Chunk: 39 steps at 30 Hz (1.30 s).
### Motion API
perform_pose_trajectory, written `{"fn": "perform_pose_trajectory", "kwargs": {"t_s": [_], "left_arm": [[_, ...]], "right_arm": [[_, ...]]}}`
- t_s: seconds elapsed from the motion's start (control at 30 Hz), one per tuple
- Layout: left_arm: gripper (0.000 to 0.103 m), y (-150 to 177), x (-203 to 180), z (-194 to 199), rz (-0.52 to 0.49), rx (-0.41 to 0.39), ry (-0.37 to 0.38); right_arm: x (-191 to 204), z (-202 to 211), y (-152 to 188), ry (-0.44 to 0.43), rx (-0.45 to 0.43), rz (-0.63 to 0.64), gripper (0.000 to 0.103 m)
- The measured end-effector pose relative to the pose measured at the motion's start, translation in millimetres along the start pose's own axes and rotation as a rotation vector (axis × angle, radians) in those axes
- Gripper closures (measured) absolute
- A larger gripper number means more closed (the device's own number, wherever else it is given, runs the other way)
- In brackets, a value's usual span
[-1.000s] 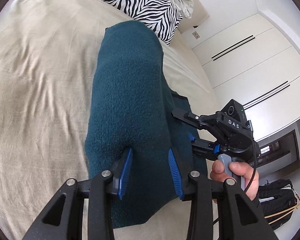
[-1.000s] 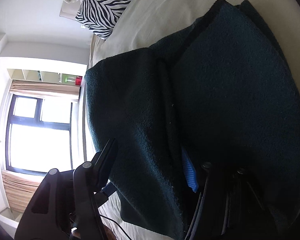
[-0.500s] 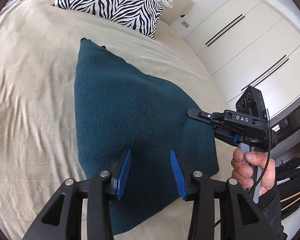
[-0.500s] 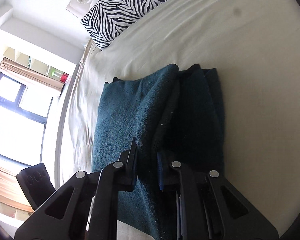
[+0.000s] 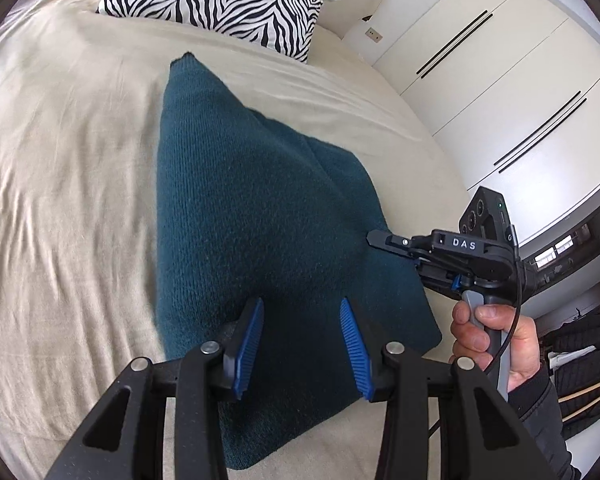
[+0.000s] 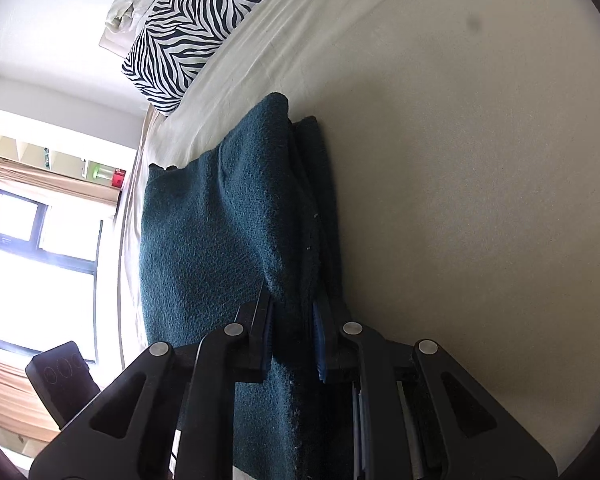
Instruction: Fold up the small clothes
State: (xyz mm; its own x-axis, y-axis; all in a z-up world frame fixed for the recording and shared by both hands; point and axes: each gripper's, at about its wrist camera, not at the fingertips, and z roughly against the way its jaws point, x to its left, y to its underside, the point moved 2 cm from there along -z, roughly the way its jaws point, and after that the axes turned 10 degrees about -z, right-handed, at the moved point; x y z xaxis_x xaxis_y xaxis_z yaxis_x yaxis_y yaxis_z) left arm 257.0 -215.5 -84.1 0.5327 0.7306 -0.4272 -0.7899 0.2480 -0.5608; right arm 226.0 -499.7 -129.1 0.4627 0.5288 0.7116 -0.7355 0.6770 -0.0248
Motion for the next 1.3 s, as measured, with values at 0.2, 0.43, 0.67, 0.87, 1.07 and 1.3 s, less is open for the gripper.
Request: {"fn": "perform_pose_trajectory", "kwargs": {"t_s": [0.2, 0.43, 0.67, 0.87, 1.07, 1.3], "left_arm": [[0.059, -51.0, 12.3, 0.4, -0.076, -0.045, -0.107], [0.059, -117.0, 17.2, -48.4, -0.161, 0.021, -0.251], [0.055, -109.7, 43.4, -95.6, -0.117, 0.091, -0.286], [0.054, -114.6, 44.3, -109.6, -0.164, 0.102, -0.312], [0.056, -115.7, 31.1, -81.6, -0.156, 0.102, -0.321], [0.057, -65.7, -11.1, -18.0, -0.208, 0.047, -0.329]], "right_arm": [[8.7, 37.0, 5.9, 0.105, -0.099, 0.059, 0.080], [72.2, 24.1, -20.6, -0.109, -0.053, 0.143, 0.080], [41.1, -43.8, -57.8, -0.100, -0.003, 0.003, 0.088], [23.5, -42.1, -65.7, -0.111, -0.053, 0.011, 0.103], [29.5, -19.2, -54.2, -0.048, -0.107, 0.021, 0.097], [45.8, 30.8, 33.1, -0.105, -0.015, 0.215, 0.077]]}}
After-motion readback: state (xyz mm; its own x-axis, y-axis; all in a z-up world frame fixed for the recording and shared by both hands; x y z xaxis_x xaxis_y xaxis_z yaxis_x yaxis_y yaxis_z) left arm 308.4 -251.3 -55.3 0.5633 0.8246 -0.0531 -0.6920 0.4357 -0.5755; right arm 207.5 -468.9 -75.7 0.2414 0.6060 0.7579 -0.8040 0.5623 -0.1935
